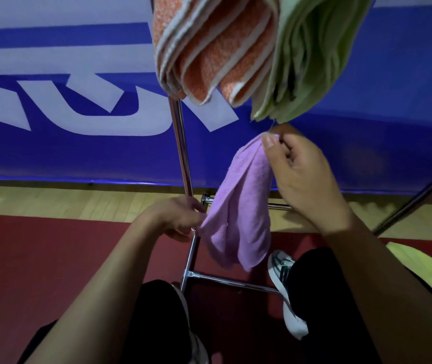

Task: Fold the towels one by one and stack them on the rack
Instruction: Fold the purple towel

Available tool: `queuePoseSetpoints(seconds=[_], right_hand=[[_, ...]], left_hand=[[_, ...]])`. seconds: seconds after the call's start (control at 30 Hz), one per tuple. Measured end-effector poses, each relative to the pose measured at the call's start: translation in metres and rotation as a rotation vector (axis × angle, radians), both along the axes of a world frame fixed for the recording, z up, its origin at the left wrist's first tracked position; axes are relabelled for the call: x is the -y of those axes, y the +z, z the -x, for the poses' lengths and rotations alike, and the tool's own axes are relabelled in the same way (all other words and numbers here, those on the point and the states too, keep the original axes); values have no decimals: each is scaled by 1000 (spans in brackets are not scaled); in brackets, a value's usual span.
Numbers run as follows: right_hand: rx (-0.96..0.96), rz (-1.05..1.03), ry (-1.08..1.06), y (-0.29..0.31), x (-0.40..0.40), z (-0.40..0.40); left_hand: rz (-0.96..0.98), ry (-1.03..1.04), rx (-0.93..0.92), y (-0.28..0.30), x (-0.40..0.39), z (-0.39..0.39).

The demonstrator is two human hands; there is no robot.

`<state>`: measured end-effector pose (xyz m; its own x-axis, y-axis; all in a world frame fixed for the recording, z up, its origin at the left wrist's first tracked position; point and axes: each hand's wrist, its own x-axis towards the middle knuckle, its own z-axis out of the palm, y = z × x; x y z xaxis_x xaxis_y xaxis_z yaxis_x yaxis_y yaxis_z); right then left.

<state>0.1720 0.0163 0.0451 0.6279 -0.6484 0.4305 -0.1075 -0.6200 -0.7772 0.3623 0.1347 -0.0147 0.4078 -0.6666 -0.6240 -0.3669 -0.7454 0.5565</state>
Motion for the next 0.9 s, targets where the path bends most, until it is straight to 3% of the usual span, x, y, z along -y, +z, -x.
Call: queuePoseSetpoints(seconds=[0.2, 0.37, 0.53, 0.7, 0.9], right_hand=[[95, 34, -147, -6, 9, 10], [185, -3, -335, -15, 38, 21], [121, -24, -391, -22, 59, 36], [76, -10, -480, -33, 79, 51], [24, 24, -567, -33, 102, 73]], left_hand=[[-459, -401, 62, -20, -5, 1], [-507, -447, 203, -25, -3, -3], [-489, -385, 225, -27, 3, -4], [-317, -224, 251, -27, 3, -10], [-96, 51, 18, -17, 1, -19]])
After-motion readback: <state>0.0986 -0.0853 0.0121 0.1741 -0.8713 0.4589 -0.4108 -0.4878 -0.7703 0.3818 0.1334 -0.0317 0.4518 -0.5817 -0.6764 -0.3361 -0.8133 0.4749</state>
